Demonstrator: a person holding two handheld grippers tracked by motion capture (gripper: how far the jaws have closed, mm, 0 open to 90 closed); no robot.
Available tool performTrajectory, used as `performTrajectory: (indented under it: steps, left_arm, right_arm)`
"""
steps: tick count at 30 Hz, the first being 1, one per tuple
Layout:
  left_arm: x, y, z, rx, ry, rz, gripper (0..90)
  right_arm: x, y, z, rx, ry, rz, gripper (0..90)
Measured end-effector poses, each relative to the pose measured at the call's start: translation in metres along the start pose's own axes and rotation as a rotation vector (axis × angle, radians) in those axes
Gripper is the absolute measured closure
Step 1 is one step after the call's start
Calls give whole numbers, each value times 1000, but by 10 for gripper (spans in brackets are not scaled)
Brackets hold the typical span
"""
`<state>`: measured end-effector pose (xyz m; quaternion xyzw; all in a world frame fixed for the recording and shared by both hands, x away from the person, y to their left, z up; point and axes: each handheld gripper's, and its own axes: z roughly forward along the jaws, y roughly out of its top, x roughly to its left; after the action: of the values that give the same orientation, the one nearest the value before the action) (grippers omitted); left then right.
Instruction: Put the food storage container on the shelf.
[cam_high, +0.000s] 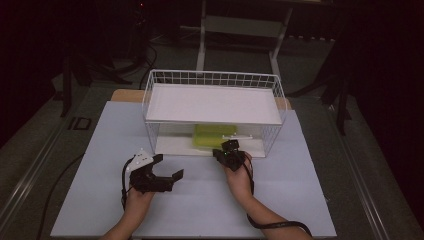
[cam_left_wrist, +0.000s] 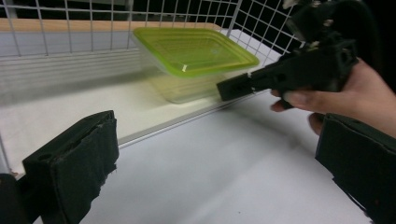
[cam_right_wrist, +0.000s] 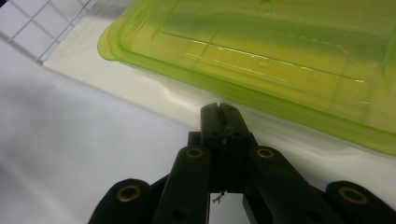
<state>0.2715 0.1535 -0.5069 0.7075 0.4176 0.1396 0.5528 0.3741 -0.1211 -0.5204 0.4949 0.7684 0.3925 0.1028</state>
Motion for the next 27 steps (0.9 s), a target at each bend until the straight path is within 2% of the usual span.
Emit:
performTrajectory:
  steps: [2, 9, 12, 13, 14, 19, 22, 23, 24, 27]
  left_arm:
    - [0, -1, 0, -3, -5, -2, 2]
    - [0, -2, -1, -3, -10, -3, 2]
    - [0, -2, -1, -2, -9, -5, 2]
    - [0, -2, -1, 1, -9, -6, 2]
    - [1, -2, -1, -1, -12, -9, 2]
    - [1, -2, -1, 4, -10, -10, 2]
    - [0, -3, -1, 6, -6, -4, 2]
    - [0, -2, 0, 10, 0, 9, 2]
    - [0, -2, 0, 11, 1, 20, 2]
    - [0, -2, 0, -2, -14, 40, 2]
  right_arm:
    - [-2, 3, 4, -8, -7, -9, 895]
    - [-9, 13, 13, -22, -24, 1, 885]
    - [-9, 16, 15, -13, -41, 33, 887]
    - [-10, 17, 15, -11, -52, 31, 887]
    - [-12, 18, 17, -25, -41, 15, 887]
    - [-16, 22, 20, -31, -44, 15, 886]
    - [-16, 23, 22, -28, -33, 24, 886]
    - [-14, 22, 23, -24, -44, 3, 866]
    - [-14, 22, 23, -25, -47, 7, 865]
    - [-9, 19, 19, -21, -46, 3, 841]
